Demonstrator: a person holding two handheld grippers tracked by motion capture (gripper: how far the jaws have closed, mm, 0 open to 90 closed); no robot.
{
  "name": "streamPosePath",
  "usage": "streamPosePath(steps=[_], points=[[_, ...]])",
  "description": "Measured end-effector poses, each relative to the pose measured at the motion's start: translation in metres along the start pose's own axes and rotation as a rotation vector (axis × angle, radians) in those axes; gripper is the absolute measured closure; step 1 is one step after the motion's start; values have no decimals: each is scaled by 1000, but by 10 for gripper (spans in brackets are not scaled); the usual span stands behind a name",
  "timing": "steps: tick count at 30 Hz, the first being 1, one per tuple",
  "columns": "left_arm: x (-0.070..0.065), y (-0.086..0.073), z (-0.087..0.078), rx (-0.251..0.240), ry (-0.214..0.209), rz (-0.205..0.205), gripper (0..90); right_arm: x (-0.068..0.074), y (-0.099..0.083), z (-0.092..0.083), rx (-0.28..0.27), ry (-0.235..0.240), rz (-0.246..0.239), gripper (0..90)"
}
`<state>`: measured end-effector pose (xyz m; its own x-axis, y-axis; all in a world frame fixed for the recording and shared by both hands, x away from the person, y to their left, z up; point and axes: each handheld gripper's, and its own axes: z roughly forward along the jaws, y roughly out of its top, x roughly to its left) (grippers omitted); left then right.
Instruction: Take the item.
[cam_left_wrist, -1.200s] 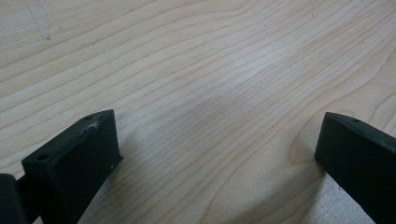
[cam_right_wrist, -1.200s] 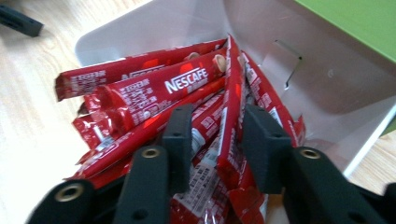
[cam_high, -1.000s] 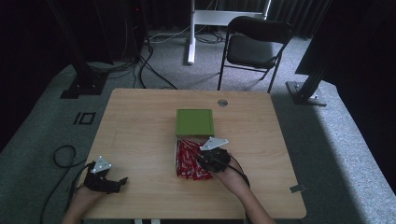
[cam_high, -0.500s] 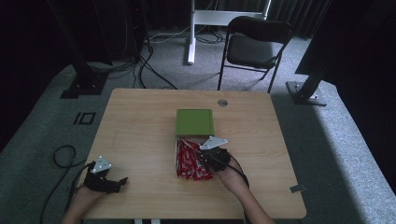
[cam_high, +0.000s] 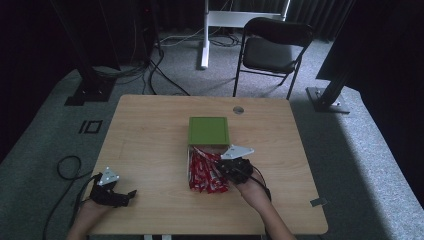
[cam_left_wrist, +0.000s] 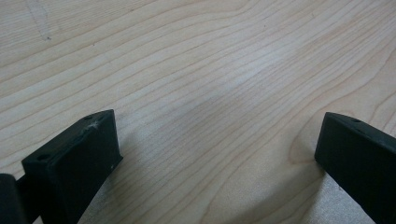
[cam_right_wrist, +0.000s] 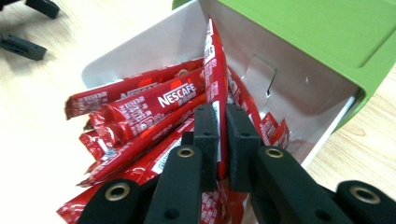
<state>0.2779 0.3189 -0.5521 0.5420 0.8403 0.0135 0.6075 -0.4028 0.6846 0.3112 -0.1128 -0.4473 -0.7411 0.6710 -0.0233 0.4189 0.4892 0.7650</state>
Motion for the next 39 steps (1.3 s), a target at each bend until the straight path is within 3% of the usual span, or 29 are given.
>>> streamPosePath(steps=[15,23,32,39], points=[[0,0,0,0,0,1,7,5,-1,-25,-45,35,-16,847],[0,0,0,1,0,1,7,-1,1,-44,-94,52,13,847],[0,0,0,1,0,1,7,-18,2,-60,-197,-27,80,847],[0,0,0,0,0,0,7,-33,-1,-60,-214,-86,122,847]])
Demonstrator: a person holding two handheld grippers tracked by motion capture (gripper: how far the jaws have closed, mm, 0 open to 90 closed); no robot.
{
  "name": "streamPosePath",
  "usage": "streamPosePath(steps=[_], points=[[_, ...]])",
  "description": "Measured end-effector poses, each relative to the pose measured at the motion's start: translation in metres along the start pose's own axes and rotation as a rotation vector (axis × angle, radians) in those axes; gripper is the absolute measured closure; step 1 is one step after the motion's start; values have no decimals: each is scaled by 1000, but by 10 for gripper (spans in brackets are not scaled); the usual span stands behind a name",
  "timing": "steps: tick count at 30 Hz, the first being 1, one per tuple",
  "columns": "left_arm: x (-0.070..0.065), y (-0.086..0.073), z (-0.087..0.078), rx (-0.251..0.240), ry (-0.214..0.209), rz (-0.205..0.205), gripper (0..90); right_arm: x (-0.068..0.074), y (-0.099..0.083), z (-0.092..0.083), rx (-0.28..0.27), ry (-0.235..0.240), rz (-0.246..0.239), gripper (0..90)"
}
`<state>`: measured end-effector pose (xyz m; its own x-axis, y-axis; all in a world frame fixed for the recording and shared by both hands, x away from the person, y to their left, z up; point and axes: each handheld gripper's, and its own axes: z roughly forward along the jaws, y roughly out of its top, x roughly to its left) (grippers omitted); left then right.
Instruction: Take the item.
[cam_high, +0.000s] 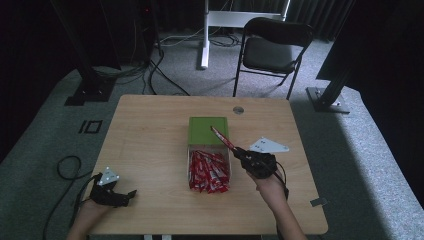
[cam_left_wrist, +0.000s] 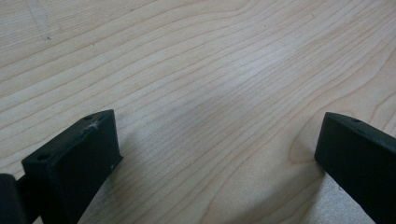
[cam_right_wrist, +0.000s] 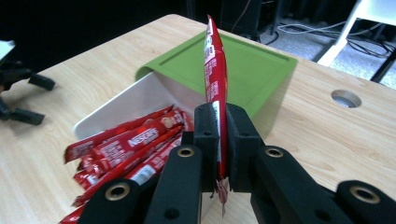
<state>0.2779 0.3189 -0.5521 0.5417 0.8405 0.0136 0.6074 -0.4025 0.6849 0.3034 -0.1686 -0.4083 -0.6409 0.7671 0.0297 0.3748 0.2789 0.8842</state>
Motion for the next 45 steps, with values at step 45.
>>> streamPosePath(steps=[45], points=[[0,0,0,1,0,1,7,-65,-83,62,78,-205,262,846]])
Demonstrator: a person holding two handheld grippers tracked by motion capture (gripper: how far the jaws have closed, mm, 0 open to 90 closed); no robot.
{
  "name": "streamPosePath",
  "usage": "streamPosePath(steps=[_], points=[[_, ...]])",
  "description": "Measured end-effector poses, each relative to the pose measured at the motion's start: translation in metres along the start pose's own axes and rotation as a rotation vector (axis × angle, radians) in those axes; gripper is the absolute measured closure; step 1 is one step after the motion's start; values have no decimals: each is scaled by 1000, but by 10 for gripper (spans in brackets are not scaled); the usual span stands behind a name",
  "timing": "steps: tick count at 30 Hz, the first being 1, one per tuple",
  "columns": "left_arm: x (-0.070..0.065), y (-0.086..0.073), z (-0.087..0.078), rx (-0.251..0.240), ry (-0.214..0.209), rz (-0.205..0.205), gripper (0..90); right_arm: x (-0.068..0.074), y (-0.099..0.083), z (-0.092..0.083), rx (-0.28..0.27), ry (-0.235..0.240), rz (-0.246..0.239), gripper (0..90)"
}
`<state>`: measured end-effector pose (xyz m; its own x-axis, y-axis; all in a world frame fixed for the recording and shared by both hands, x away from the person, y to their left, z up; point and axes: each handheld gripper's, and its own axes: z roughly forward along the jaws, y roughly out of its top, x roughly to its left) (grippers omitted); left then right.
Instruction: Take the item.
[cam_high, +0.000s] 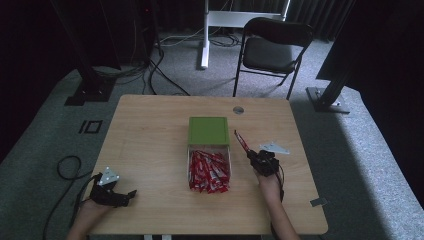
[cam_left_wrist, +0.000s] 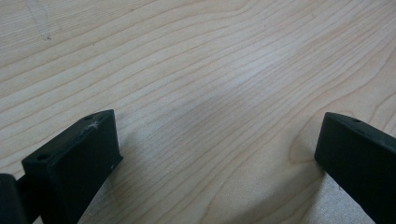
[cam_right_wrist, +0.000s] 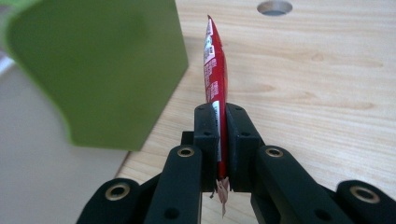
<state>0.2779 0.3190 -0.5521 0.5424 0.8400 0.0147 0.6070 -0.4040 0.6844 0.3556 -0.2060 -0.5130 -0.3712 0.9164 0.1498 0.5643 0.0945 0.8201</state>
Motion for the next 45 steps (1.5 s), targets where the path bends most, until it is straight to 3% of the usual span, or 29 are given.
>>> streamPosePath(steps=[5,11,16,29,37,45], points=[[0,0,0,0,0,0,7,-5,-7,8,27,2,24,846],[0,0,0,0,0,0,6,-6,-14,17,84,2,12,846],[0,0,0,0,0,-1,7,-7,-18,21,93,13,23,845],[0,0,0,-1,0,0,7,2,-27,29,148,34,-9,828],[0,0,0,-2,0,-1,7,1,-25,28,140,60,27,574],[0,0,0,-2,0,0,7,-5,-19,16,119,30,46,499]])
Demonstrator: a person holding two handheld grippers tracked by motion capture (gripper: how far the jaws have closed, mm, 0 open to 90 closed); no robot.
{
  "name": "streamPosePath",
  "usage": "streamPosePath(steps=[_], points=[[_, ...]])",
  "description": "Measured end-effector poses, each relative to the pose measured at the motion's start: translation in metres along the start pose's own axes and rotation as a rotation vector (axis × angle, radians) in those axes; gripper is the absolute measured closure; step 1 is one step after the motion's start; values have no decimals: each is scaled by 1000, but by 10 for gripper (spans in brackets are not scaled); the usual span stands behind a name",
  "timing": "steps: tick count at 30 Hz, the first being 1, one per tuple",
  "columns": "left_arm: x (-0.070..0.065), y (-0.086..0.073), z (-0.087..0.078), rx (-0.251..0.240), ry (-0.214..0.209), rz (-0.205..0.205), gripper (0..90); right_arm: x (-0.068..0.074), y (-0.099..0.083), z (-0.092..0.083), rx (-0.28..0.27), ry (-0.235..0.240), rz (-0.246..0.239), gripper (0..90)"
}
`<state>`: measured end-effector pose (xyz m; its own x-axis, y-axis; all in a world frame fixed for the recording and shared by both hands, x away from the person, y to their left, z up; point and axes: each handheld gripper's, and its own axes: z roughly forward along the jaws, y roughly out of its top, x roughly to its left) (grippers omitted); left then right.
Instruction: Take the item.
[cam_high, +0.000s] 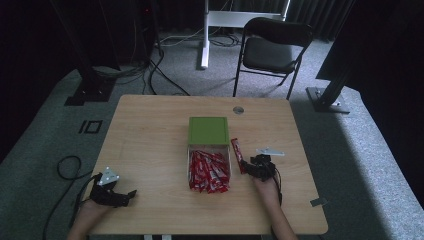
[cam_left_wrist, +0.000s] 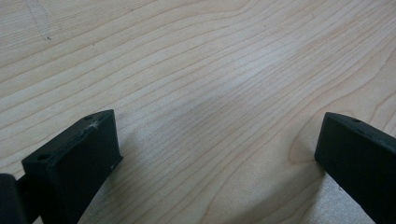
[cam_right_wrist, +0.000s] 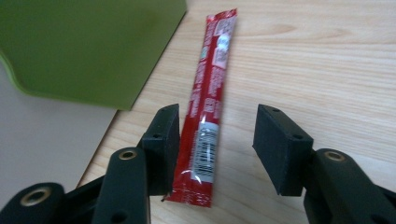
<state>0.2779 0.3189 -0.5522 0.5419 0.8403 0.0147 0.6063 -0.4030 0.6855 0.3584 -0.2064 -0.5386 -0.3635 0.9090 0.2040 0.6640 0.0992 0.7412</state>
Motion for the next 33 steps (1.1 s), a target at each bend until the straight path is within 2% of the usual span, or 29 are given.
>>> streamPosePath(steps=[9,13,28,33], points=[[0,0,0,1,0,0,7,-12,0,-11,3,-36,24,395],[0,0,0,0,0,0,7,-18,-2,-15,7,-49,31,374],[0,0,0,0,0,0,7,-44,-17,-26,32,-117,91,185],[0,0,0,0,0,0,7,-53,-22,-31,44,-149,91,144]])
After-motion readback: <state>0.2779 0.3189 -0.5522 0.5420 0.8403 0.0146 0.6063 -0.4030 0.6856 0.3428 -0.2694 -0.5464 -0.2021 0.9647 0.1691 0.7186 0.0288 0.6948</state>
